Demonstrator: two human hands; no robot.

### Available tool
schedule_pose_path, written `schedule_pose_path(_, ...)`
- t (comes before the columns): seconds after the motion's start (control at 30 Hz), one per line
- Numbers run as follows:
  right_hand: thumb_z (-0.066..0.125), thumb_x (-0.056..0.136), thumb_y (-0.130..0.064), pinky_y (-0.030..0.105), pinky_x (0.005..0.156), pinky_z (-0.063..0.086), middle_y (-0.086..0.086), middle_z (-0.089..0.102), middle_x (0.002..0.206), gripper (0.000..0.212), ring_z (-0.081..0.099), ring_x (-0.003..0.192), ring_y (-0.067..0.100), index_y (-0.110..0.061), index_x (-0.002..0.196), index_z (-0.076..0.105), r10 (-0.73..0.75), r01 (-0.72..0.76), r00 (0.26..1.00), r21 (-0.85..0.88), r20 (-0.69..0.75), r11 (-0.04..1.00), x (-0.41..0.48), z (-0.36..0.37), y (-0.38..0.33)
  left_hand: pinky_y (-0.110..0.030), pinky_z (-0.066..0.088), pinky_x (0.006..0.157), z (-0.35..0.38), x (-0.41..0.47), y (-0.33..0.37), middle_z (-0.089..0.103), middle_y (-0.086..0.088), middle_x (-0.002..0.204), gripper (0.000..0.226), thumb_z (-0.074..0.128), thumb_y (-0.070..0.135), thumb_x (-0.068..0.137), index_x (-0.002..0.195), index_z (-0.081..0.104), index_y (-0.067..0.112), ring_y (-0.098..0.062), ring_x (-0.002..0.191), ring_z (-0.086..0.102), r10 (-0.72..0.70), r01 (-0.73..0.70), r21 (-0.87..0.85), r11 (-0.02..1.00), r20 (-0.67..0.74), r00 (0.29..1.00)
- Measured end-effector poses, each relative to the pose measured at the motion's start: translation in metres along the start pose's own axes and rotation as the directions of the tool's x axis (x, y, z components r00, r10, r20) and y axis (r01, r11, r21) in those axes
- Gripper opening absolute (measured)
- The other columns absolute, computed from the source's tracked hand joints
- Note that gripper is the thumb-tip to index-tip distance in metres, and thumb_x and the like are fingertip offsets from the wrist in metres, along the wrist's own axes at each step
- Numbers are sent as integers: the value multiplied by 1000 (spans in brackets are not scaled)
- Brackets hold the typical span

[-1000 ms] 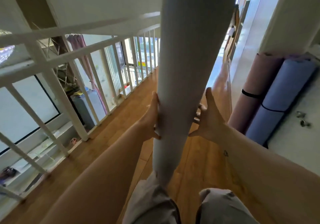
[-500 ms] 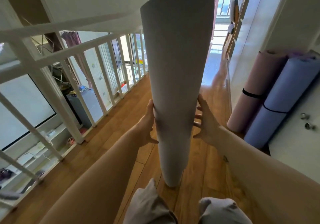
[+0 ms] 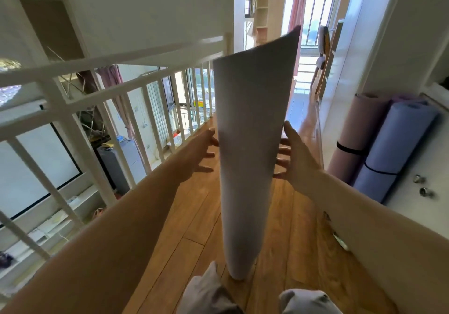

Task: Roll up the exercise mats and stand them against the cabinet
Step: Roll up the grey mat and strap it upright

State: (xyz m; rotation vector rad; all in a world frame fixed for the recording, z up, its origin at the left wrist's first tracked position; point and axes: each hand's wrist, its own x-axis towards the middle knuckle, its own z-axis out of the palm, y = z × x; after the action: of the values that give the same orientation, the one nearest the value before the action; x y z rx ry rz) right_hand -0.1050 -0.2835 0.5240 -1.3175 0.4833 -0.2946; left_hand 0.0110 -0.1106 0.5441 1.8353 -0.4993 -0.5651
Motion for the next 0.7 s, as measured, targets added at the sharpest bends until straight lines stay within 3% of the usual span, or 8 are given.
schedule_pose_path(0.1, 29, 85, -72, 55, 110, 32, -3, 52, 132, 65, 47, 124, 25, -25, 126, 47, 15, -15, 1000, -21, 3, 1000, -5, 0, -8, -45, 51, 84, 0, -10, 15, 51, -7, 132, 73, 20, 74, 86, 137, 37, 24, -31, 113, 55, -71, 73, -39, 997, 66, 995)
schedule_pose_path(0.17, 27, 83, -76, 53, 113, 24, -8, 50, 131, 69, 45, 124, 21, -26, 127, 47, 22, -24, 1000, -119, -20, 993, -7, -3, -15, -48, 50, 83, -6, -15, 22, 47, -13, 138, 83, 19, 80, 80, 139, 35, 24, -40, 118, 53, -157, 170, -129, 977, 106, 982)
schedule_pose_path(0.3, 50, 68, -75, 46, 103, 44, 3, 55, 131, 85, 57, 112, 27, -20, 132, 46, 95, -94, 995, -108, 5, 990, -15, 0, -26, -53, 47, 89, -20, -24, 35, 49, -13, 126, 86, 21, 89, 70, 125, 40, 26, -45, 121, 49, -219, 257, -175, 951, 208, 953)
schedule_pose_path(0.43, 43, 85, -67, 54, 103, 41, 7, 53, 132, 63, 54, 114, 30, -18, 124, 47, 84, -84, 996, -80, 5, 993, -28, 8, -28, -51, 48, 92, -34, -30, 38, 54, -17, 129, 111, 22, 93, 59, 131, 44, 11, -41, 118, 53, -278, 317, -166, 934, 223, 934)
schedule_pose_path(0.5, 37, 77, -78, 59, 105, 33, 5, 53, 132, 77, 50, 119, 31, -18, 124, 48, 140, -138, 987, -33, 73, 990, -31, 6, -38, -49, 49, 90, -35, -35, 38, 51, -18, 137, 124, 25, 93, 50, 139, 39, 8, -41, 120, 52, -307, 342, -113, 933, 249, 919)
schedule_pose_path(0.6, 32, 55, -89, 59, 111, 20, -1, 44, 145, 115, 38, 136, 29, -15, 144, 38, 210, -194, 964, -112, 164, 975, -35, 2, -53, -52, 49, 89, -34, -45, 43, 49, -22, 137, 124, 28, 92, 50, 145, 30, 13, -44, 116, 55, -328, 355, -73, 932, 243, 913)
schedule_pose_path(0.7, 34, 56, -88, 55, 112, 27, -1, 47, 145, 113, 44, 131, 28, -18, 144, 39, 165, -144, 964, -110, 207, 983, -39, 6, -55, -52, 50, 86, -37, -53, 48, 48, -26, 138, 121, 25, 92, 48, 149, 24, 25, -46, 115, 55, -338, 362, -35, 932, 280, 898)
